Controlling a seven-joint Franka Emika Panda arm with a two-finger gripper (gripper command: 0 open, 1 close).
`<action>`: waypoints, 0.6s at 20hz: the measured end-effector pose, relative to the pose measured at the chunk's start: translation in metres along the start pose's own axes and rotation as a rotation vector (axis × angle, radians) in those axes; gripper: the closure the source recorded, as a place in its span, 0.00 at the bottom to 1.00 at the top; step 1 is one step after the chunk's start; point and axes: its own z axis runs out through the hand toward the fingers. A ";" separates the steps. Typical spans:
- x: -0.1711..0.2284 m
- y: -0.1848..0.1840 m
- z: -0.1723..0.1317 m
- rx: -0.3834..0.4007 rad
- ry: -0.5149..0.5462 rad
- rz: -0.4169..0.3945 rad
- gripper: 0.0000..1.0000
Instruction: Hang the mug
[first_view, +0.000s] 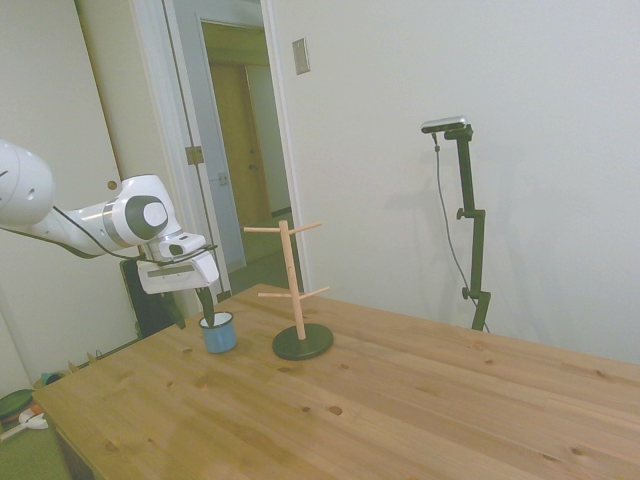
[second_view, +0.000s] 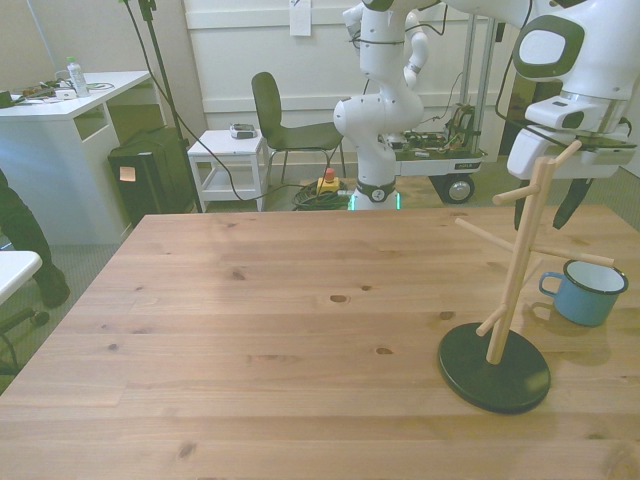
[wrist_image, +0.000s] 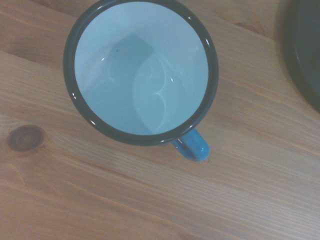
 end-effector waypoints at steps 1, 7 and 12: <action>0.000 -0.002 0.003 -0.007 0.002 -0.003 0.00; -0.007 -0.008 0.009 -0.025 0.017 -0.018 0.00; -0.007 -0.024 -0.006 -0.026 0.031 -0.021 0.00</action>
